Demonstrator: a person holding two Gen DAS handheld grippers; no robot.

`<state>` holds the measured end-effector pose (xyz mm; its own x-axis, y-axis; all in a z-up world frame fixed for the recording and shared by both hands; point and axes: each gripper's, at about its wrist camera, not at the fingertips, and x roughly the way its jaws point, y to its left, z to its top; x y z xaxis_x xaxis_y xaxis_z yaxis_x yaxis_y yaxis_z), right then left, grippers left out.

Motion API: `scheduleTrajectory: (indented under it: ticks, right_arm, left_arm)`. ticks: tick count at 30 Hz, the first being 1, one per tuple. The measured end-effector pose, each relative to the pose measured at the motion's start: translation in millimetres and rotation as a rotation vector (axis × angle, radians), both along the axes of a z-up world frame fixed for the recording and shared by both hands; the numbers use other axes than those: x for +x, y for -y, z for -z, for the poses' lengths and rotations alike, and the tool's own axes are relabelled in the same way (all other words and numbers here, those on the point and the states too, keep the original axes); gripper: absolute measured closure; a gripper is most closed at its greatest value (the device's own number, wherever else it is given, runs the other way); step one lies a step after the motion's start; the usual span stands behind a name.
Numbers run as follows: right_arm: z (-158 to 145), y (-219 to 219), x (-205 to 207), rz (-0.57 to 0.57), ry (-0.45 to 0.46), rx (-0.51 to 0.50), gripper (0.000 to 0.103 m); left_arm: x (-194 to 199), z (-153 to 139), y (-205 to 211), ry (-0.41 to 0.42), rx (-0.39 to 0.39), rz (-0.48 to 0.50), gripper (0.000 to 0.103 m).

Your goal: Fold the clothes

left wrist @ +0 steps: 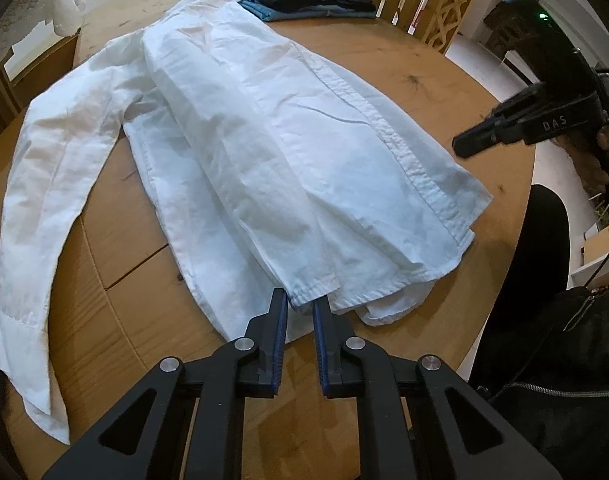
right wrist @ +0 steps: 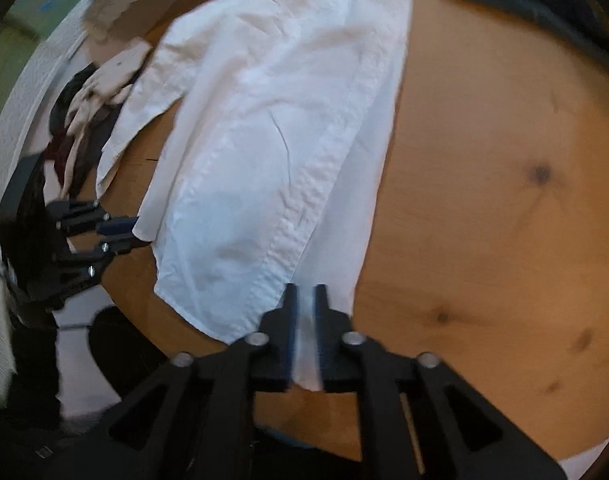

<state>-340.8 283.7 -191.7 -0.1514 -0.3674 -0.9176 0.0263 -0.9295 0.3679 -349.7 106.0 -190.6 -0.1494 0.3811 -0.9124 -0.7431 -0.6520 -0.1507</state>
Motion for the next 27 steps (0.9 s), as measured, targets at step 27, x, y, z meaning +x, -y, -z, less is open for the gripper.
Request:
scheduleTrajectory:
  ticks: [27]
  right_arm:
    - [1, -5, -1, 0.042, 0.113, -0.040, 0.087]
  left_arm:
    - [4, -1, 3, -0.010, -0.005, 0.021, 0.091]
